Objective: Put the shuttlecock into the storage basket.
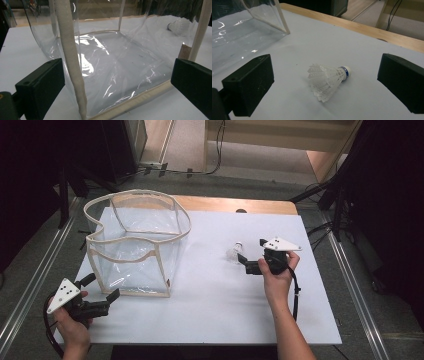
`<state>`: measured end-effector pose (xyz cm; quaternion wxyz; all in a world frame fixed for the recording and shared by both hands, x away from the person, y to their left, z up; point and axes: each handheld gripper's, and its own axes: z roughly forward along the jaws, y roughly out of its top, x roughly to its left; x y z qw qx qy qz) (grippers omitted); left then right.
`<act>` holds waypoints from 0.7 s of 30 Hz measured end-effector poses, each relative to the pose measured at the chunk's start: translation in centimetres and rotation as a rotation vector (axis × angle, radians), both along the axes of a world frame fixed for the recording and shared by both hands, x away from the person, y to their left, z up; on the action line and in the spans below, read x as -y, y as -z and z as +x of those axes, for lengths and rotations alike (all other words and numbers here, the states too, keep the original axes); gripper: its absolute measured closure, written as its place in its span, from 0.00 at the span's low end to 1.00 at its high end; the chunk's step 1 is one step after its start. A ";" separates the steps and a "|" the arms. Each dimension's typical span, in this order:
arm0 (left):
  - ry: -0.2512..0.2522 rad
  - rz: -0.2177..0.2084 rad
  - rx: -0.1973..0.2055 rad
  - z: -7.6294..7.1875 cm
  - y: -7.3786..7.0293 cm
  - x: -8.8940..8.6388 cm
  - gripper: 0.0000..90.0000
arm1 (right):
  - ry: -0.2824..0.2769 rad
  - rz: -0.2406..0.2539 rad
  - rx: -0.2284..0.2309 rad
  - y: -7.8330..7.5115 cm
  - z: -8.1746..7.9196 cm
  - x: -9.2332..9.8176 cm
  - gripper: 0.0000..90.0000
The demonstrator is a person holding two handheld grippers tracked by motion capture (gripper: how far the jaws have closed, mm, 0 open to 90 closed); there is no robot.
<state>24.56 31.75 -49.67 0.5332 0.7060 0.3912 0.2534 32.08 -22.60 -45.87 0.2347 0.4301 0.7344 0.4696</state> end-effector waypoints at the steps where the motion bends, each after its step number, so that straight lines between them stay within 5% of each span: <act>1: -0.001 0.000 -0.001 0.0 0.0 0.0 0.00 | 0.003 -0.007 0.000 0.1 0.1 -0.1 0.00; 9: 0.001 -0.005 0.000 0.0 0.0 0.0 0.00 | 0.009 -0.031 -0.030 0.9 1.0 -0.9 0.00; 21: 0.000 -0.005 -0.001 0.0 0.0 0.0 0.00 | 0.090 -0.084 -0.078 2.5 2.0 -2.0 0.23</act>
